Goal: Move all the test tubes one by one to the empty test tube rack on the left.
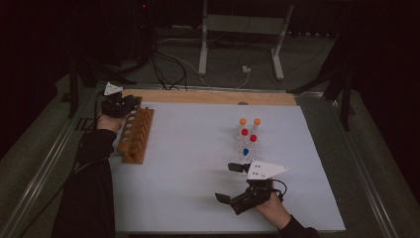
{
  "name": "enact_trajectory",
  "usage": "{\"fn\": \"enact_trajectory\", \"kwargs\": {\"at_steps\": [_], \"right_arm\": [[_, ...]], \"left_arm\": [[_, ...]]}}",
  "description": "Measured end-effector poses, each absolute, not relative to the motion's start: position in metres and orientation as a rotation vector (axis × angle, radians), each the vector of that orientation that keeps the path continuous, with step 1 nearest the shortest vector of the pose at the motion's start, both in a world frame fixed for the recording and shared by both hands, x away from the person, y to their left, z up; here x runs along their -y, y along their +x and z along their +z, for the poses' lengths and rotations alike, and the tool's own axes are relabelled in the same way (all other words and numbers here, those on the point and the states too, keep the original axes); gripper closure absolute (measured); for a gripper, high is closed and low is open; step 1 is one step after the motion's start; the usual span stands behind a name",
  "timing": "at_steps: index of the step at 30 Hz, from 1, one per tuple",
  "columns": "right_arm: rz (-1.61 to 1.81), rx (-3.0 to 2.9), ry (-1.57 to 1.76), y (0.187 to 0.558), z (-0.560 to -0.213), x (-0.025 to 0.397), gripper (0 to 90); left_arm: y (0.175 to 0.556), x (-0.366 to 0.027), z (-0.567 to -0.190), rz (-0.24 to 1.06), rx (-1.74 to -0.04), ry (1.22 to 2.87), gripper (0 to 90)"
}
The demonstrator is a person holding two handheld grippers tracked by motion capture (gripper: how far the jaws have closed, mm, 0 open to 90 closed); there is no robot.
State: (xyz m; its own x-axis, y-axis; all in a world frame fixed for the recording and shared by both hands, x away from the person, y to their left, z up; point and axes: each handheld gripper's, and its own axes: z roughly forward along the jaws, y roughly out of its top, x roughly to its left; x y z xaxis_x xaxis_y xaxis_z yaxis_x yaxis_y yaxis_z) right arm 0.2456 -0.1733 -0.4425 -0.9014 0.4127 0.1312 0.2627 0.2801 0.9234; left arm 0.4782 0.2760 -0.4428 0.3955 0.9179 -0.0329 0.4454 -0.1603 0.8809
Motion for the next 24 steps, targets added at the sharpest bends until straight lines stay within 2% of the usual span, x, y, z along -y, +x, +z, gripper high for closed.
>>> {"fn": "enact_trajectory", "kwargs": {"at_steps": [4, 13, 24], "right_arm": [[1.690, -2.400, 0.643, 0.245, -0.442, 0.174, 0.0], [1.683, -2.376, 0.649, 0.245, -0.438, 0.178, 0.0], [1.678, -2.350, 0.657, 0.245, -0.434, 0.182, 0.0]], "left_arm": [[0.472, -0.274, -0.433, 0.666, -1.187, 1.745, 45.7], [0.449, -0.272, -0.409, 0.646, -1.154, 1.704, 18.0], [0.415, -0.261, -0.392, 0.560, -1.022, 1.705, 7.7]]}}
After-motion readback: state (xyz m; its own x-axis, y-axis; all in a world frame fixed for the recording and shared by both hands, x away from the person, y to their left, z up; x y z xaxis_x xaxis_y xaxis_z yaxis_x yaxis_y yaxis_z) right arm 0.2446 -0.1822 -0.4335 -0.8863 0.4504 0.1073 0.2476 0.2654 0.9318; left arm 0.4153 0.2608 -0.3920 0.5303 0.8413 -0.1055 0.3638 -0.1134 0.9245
